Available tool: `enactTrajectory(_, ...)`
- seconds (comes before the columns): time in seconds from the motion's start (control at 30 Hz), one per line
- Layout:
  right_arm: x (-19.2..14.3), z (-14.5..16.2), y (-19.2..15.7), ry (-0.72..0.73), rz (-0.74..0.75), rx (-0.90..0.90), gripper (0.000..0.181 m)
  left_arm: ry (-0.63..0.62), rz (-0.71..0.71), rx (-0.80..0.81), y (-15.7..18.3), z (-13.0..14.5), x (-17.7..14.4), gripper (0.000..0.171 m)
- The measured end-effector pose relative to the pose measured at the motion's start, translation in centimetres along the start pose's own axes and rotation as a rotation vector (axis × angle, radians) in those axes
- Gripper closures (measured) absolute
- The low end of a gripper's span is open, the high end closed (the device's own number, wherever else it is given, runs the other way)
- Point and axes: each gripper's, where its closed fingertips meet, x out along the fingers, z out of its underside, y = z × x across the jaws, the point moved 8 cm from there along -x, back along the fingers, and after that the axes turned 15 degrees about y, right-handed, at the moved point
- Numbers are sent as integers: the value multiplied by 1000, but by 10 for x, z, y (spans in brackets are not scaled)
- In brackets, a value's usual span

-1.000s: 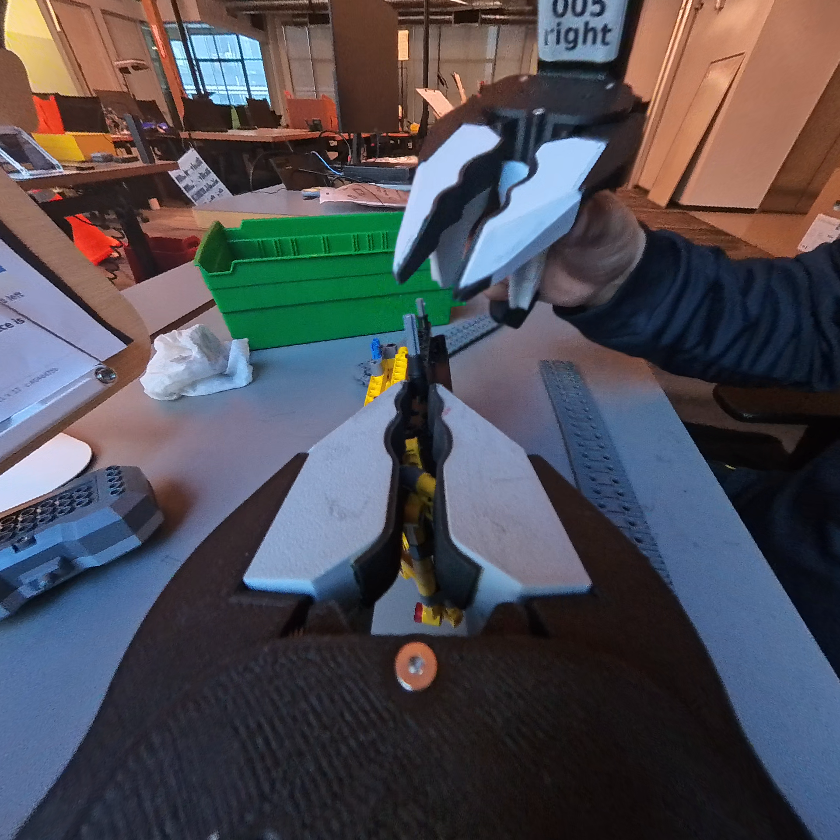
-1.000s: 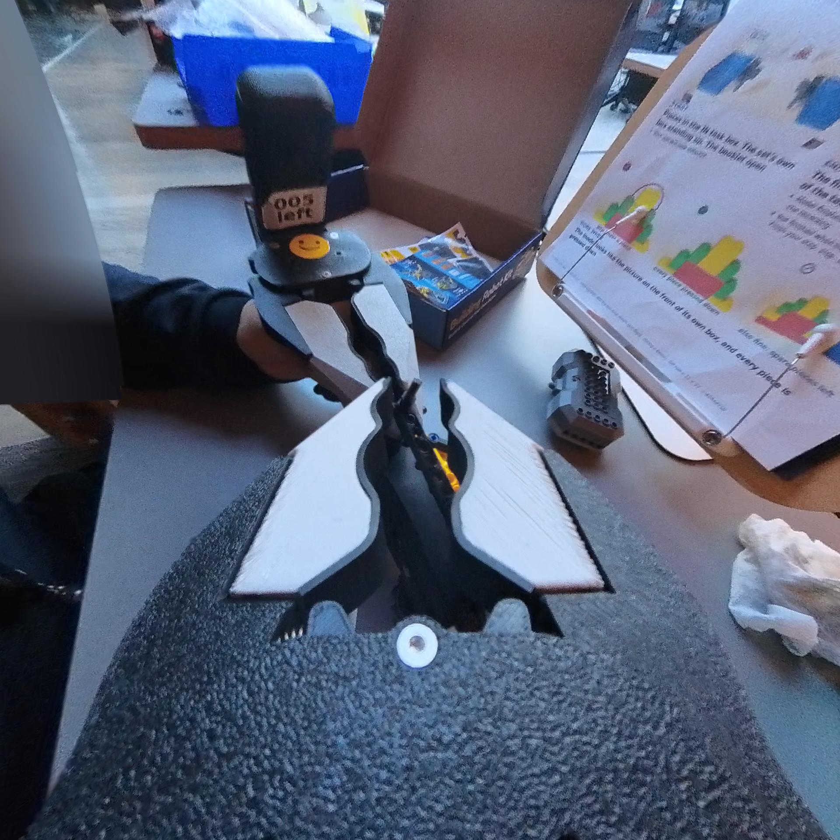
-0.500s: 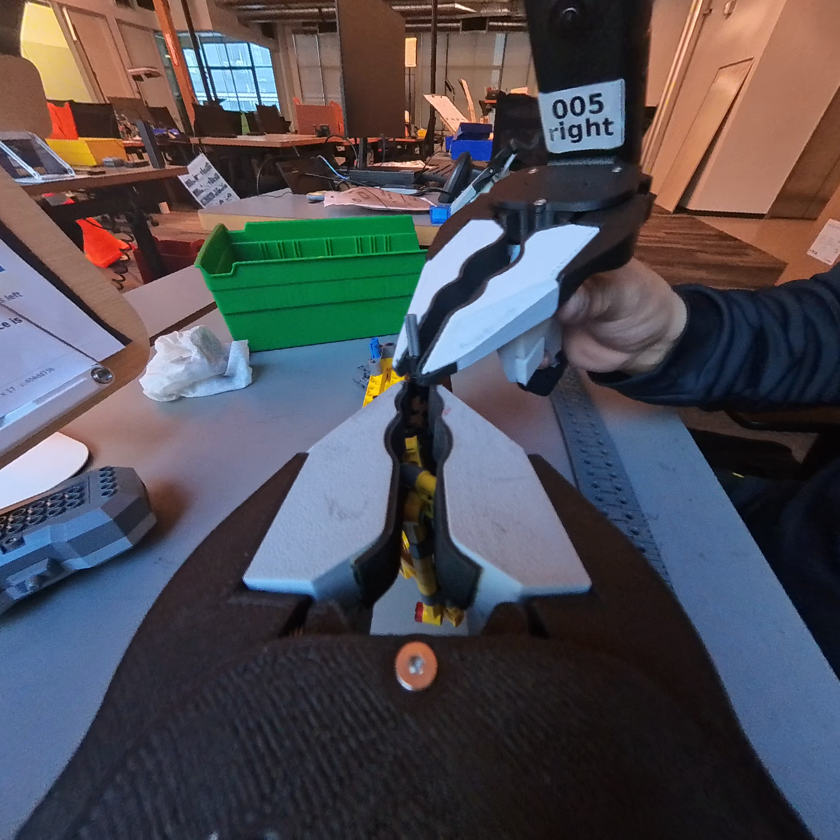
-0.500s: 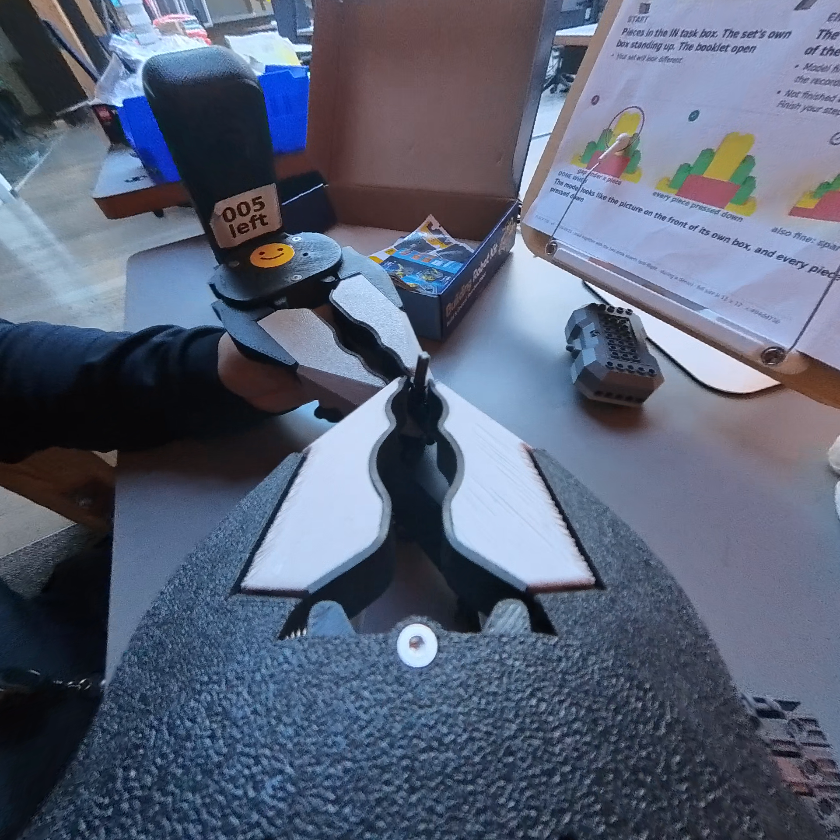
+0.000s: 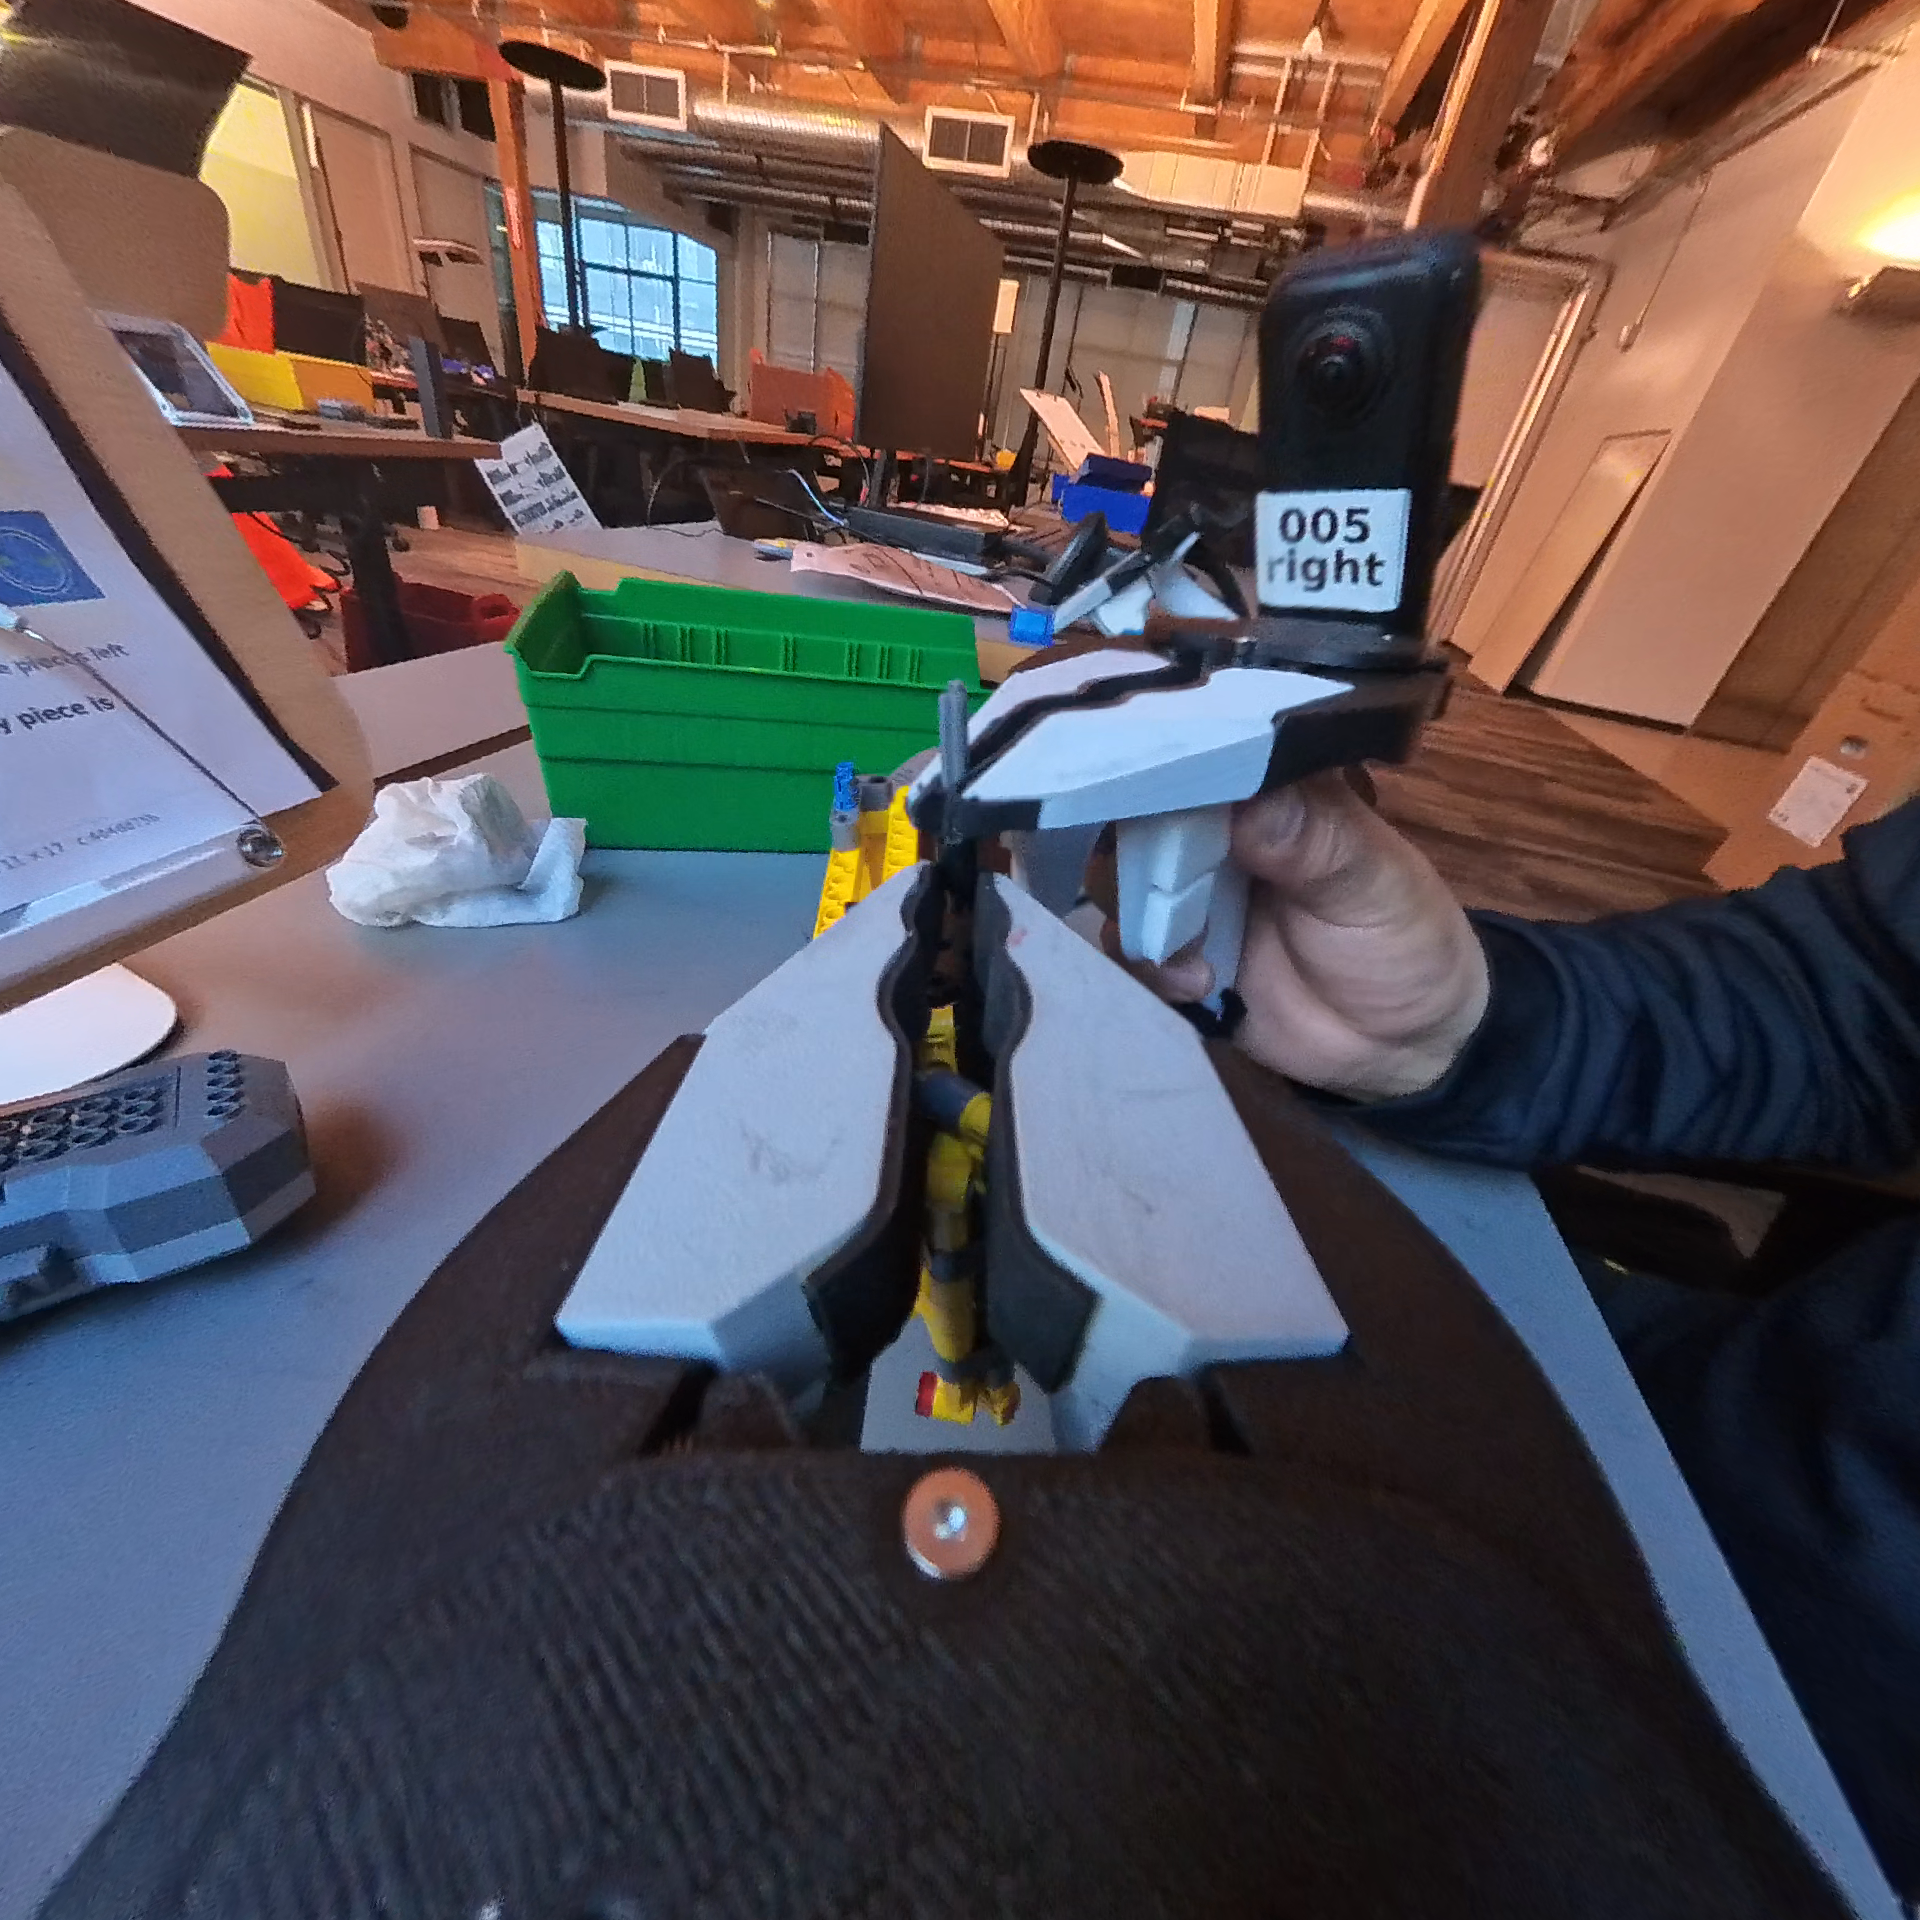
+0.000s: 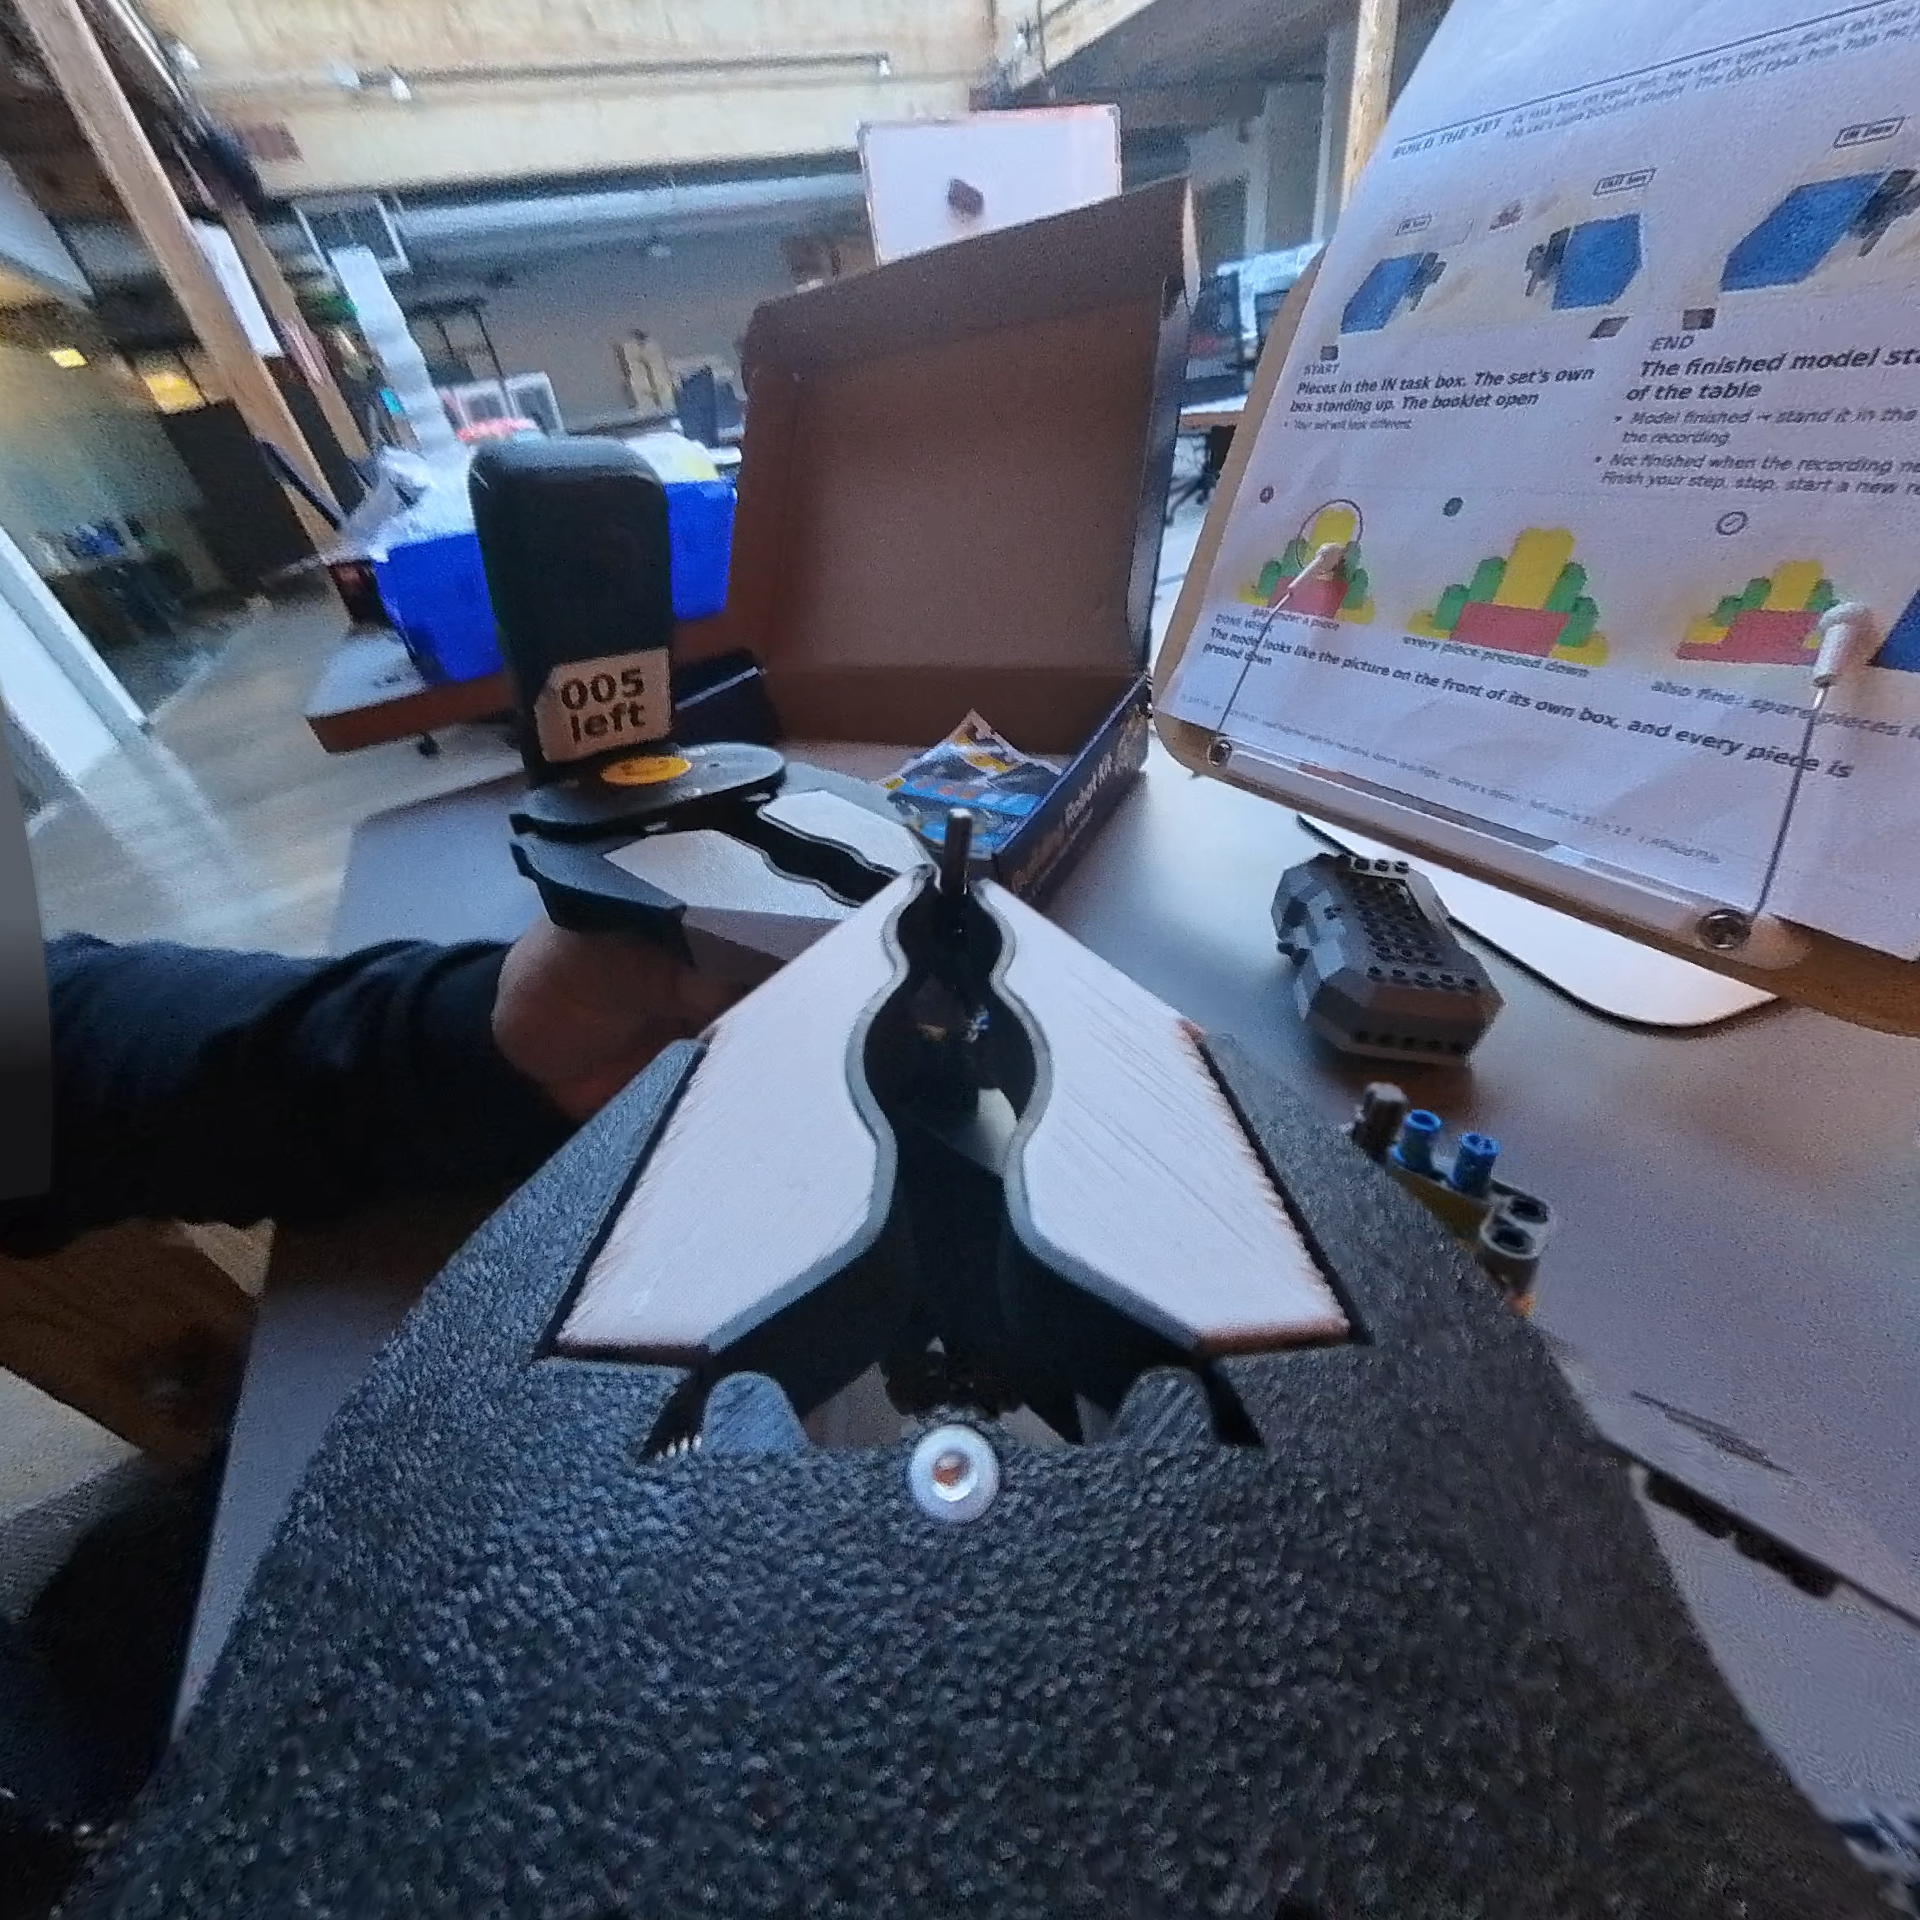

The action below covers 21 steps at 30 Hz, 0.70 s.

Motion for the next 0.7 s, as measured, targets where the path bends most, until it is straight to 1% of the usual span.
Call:
enactTrajectory(0.07,1,0,2,33,-4,44,181,17,-10,-24,-1,-1,-1,167)
enactTrajectory(0.13,-1,-3,8,95,7,122,181,35,-3,-77,-2,-1,-2,171)
enactTrajectory(0.17,-4,-7,16,141,22,171,181,7,20,-104,-2,2,-3,171)
enactTrajectory(0.2,-9,-12,26,180,36,211,181,34,17,-126,-1,3,-4,171)
enactTrajectory(0.23,-14,-16,35,197,58,211,181,48,22,-136,-1,2,-4,171)
enactTrajectory(0.27,-18,-19,41,184,67,191,180,38,25,-118,-1,0,-2,171)
enactTrajectory(0.33,-21,-25,40,168,22,200,179,-19,23,-56,0,2,1,171)
enactTrajectory(0.4,-16,-20,35,83,1,176,179,-44,35,-22,3,6,3,171)
enactTrajectory(0.43,-12,-16,32,42,-10,161,178,-57,14,7,3,6,3,171)
enactTrajectory(0.53,-5,-6,26,-4,-35,163,179,-50,-18,117,6,-2,0,171)
enactTrajectory(0.63,-1,-5,24,-47,-48,156,179,-54,-104,261,1,-11,-6,171)
enactTrajectory(0.7,2,-6,20,-83,-64,134,178,-44,-90,285,3,-16,-8,167)
